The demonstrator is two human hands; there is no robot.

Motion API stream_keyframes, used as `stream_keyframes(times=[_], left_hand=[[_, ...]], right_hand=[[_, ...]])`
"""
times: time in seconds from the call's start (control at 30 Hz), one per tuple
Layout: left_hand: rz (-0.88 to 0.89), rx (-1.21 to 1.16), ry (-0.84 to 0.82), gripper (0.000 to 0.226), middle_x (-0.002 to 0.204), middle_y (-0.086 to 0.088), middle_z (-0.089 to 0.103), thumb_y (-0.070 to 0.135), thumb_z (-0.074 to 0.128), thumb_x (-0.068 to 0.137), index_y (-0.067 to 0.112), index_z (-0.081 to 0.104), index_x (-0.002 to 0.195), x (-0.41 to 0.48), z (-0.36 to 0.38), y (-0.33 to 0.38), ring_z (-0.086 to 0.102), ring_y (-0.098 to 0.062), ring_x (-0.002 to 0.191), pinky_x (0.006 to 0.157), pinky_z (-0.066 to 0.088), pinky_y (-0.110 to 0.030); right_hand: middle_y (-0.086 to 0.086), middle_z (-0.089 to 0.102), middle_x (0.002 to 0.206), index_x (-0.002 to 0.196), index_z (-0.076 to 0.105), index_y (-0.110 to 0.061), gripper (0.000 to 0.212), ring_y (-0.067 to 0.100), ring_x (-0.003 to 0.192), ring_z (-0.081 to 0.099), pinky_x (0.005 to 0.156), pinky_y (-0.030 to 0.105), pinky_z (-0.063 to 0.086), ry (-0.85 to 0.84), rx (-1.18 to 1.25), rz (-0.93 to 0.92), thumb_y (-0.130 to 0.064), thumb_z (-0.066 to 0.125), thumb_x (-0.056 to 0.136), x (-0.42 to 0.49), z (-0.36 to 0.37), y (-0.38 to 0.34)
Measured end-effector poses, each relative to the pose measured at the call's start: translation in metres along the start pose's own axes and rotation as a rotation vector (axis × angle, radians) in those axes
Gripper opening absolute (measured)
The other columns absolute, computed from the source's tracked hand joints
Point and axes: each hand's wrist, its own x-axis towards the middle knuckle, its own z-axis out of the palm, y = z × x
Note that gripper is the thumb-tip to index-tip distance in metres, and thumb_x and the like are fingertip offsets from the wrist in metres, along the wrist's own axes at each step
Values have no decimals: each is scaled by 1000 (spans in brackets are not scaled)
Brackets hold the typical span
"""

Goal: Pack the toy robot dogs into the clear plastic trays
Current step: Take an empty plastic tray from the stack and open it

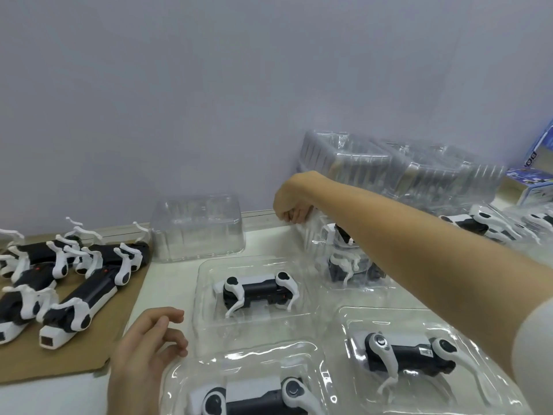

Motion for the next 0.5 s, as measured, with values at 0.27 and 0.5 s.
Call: stream_keyframes(times=[0.27, 0.5], left_hand=[[-21, -6, 11, 28, 75, -8, 61, -6, 35, 102, -7, 59, 87, 1, -1, 1, 55, -15, 50, 45, 45, -20], [-44, 3, -1, 29, 69, -5, 62, -7, 32, 102, -9, 57, 87, 3, 0, 2, 54, -16, 49, 43, 45, -21]], right_hand=[[5, 66, 88, 84, 66, -15, 24, 21, 69, 55, 61, 25, 42, 16, 7, 45, -25, 48, 96, 9, -8, 30], [3, 45, 65, 64, 43, -18, 26, 18, 48, 47, 46, 15, 38, -40, 32, 88, -14, 48, 90, 22, -12, 62]])
